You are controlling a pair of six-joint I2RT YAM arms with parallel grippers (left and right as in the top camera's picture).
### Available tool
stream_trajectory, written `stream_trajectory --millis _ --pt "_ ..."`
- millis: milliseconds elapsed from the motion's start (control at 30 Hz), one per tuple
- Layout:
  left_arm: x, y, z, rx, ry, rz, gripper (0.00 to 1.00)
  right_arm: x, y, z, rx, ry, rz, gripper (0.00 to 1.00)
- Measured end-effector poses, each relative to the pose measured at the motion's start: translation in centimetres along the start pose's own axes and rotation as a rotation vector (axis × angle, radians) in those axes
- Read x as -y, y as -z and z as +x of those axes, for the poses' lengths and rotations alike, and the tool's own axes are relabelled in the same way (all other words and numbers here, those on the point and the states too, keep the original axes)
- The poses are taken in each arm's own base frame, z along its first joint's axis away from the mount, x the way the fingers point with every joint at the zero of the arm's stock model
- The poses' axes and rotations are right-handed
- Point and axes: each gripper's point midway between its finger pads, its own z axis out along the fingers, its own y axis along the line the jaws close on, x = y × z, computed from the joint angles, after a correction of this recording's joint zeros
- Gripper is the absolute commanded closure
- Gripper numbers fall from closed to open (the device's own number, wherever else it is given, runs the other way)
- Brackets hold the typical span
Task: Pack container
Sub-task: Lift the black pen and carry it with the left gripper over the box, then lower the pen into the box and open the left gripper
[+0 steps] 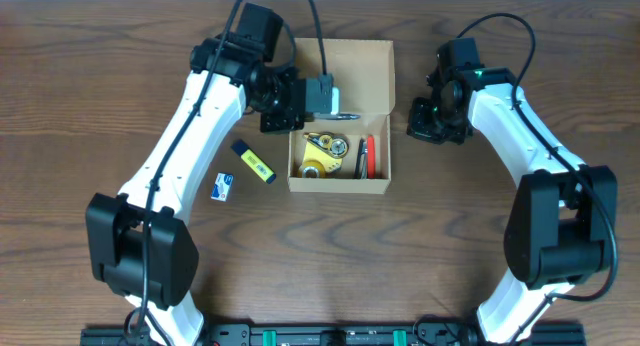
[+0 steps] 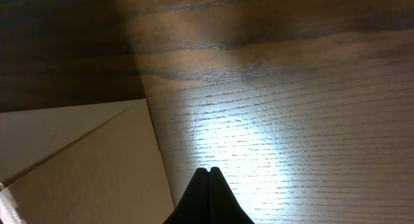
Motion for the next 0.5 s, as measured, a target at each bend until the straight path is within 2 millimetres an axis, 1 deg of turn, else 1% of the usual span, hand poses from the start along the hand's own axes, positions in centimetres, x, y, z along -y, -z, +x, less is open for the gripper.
stream_trajectory --millis 133,233,300,400,500 --pt "0.1 -0.6 -0.8 0.008 -0.086 0.003 0.94 0.0 0.0 0.0 -0.001 0.003 0.0 0.99" --pt "0.1 -1.7 -0.9 0.008 -0.115 0.015 0.95 0.0 0.0 0.0 -0.002 0.011 0.0 0.99" --pt "0.1 -2.9 -0.6 0.005 -0.121 0.036 0.94 0.0 0.0 0.0 0.0 0.018 0.0 0.99" --pt "0.4 -5.0 0.4 -0.022 -0.113 0.078 0.94 -0.1 0.0 -0.2 0.007 0.024 -0.003 0.98" --pt "-0.1 -6.6 1.3 -0.048 -0.116 0.08 0.94 -0.2 0.0 -0.4 0.016 0.026 -0.006 0.99"
